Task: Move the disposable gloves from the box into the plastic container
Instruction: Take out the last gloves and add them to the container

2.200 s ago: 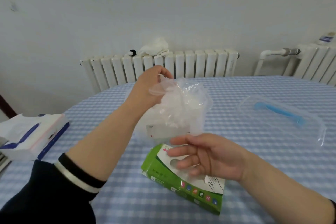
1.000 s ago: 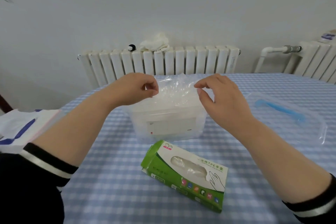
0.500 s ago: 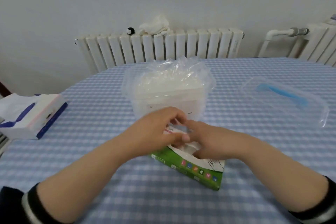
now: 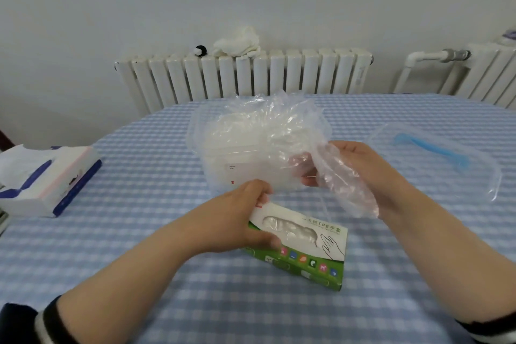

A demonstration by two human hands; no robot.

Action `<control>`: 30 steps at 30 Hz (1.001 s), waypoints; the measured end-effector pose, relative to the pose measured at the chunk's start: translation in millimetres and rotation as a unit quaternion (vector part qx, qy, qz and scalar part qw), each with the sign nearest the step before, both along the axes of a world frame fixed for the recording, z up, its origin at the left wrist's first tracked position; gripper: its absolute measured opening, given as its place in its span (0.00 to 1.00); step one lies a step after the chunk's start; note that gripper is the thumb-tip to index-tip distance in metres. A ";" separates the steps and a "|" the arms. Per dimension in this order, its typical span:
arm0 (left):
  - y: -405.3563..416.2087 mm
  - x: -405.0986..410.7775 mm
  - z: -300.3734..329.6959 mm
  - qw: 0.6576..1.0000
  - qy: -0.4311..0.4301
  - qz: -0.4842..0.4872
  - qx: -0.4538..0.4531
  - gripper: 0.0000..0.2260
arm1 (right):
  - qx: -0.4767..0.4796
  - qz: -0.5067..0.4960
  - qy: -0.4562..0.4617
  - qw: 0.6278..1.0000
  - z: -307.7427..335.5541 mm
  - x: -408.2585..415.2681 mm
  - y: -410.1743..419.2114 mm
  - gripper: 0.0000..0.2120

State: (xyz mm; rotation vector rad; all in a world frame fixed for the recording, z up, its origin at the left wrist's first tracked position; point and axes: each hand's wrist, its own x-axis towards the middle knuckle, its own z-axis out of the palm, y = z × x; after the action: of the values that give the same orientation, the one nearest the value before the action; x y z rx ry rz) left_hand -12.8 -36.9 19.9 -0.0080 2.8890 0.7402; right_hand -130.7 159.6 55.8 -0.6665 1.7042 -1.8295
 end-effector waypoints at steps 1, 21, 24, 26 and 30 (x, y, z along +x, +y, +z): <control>-1.5 -3.4 6.0 0.998 -0.004 0.003 0.059 0.29 | -0.016 0.020 -0.027 0.999 3.2 2.0 2.5 0.18; -19.7 -101.1 98.8 0.926 0.299 0.134 0.186 0.07 | -0.103 0.108 -0.341 0.928 -18.7 3.2 -12.0 0.22; -41.9 -116.1 95.4 0.929 0.324 0.124 0.131 0.07 | -0.010 0.129 -0.233 0.964 -15.0 3.4 -8.3 0.17; -53.3 -122.3 88.6 0.944 0.301 0.126 0.050 0.07 | 0.106 0.132 -0.053 0.984 -15.9 4.8 -6.6 0.09; -68.0 -129.3 70.4 0.949 0.233 0.131 -0.165 0.07 | 0.314 0.160 0.314 0.882 -24.9 8.3 -6.4 0.06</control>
State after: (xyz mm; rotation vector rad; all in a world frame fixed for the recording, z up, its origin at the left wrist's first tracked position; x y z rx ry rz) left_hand -142.1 -104.9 90.2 -0.3003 3.4821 0.3078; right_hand -122.4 153.2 30.9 -1.2321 2.2530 -0.7696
